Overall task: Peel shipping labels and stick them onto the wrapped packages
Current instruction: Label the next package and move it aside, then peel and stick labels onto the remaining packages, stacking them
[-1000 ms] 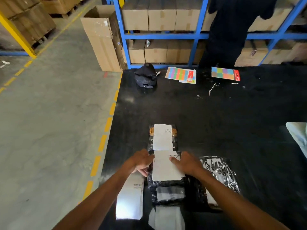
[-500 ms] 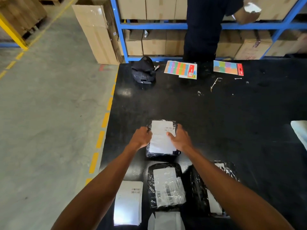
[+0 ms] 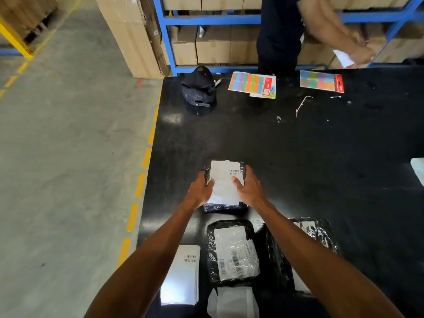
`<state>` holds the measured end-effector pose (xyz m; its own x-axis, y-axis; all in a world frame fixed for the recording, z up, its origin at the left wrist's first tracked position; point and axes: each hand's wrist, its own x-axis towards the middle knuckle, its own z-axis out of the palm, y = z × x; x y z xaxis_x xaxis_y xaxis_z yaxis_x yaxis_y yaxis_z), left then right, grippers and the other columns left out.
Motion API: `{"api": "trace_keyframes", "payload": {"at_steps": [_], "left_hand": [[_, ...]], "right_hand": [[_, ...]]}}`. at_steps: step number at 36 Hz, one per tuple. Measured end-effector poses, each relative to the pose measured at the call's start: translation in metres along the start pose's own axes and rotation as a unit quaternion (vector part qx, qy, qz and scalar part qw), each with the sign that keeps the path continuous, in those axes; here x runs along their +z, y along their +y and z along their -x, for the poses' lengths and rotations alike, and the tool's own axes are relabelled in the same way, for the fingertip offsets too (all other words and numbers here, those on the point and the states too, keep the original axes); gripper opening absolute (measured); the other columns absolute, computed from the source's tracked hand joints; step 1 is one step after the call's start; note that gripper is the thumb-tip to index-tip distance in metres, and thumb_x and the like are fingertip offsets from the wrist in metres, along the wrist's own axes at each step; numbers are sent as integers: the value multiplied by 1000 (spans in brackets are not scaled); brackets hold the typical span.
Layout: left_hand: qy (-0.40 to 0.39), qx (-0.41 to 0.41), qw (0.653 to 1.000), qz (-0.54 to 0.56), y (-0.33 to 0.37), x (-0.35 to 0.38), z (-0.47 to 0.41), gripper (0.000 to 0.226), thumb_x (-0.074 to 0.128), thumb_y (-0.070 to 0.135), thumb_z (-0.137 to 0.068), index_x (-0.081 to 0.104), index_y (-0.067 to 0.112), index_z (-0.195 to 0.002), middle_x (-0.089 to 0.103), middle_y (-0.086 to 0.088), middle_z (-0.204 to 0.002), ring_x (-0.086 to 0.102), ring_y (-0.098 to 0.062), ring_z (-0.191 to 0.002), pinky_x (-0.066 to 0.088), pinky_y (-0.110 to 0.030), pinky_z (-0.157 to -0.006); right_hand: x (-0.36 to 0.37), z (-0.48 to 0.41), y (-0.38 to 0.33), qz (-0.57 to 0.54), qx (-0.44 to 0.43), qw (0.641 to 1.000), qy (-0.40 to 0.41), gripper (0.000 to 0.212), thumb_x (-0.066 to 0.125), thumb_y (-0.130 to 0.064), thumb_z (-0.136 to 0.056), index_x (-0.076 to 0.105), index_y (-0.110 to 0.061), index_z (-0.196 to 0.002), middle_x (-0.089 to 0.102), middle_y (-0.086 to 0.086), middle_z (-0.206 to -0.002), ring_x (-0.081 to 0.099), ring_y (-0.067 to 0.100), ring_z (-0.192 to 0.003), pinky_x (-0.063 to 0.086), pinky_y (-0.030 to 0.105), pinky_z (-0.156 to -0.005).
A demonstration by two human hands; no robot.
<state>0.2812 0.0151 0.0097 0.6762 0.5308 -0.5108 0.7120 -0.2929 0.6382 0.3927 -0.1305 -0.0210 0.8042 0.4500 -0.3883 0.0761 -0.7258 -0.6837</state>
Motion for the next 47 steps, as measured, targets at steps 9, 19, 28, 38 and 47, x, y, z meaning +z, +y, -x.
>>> {"api": "trace_keyframes", "payload": {"at_steps": [9, 19, 28, 38, 47], "left_hand": [[-39, 39, 998, 25, -23, -17, 15, 50, 49, 28, -104, 37, 17, -151, 55, -7, -147, 55, -24, -131, 42, -38, -111], [-35, 90, 993, -71, -93, -49, 67, 46, 62, 15, -98, 50, 14, -143, 56, -7, -145, 58, -24, -130, 44, -30, -105], [-106, 55, 972, -202, -160, -63, 128, 74, 74, 24, -90, 37, 22, -154, 41, -1, -158, 43, -23, -143, 35, -32, -117], [-119, 45, 938, -322, -230, -16, 160, 105, 73, 58, -80, 10, 32, -160, 3, 6, -169, 1, -29, -156, 12, -51, -126], [-75, 122, 920, -366, -248, -5, 160, 86, 57, 61, -91, 12, 37, -159, 4, 3, -169, 0, -28, -157, 5, -54, -125]], "right_hand": [[-5, 12, -9, 44, 21, 999, 10, 81, 53, -46, -101, 11, -9, -161, 24, 17, -163, 30, 37, -148, 31, 50, -118], [23, 90, -31, 162, -180, 956, 163, 41, 54, -32, -98, 54, -14, -135, 55, 10, -137, 54, 30, -125, 43, 47, -98], [101, 177, -21, 249, -291, 920, -80, 28, 56, -37, -98, 61, -17, -116, 67, 7, -118, 65, 28, -109, 48, 36, -91], [180, 231, 36, 453, -254, 849, -100, 116, 72, -60, -80, 9, -2, -160, 10, 24, -167, 7, 39, -156, -21, 68, -114], [178, 231, 32, 444, -242, 856, -105, 98, 71, -59, -81, 35, -5, -154, 40, 17, -159, 31, 32, -151, -18, 61, -117]]}}
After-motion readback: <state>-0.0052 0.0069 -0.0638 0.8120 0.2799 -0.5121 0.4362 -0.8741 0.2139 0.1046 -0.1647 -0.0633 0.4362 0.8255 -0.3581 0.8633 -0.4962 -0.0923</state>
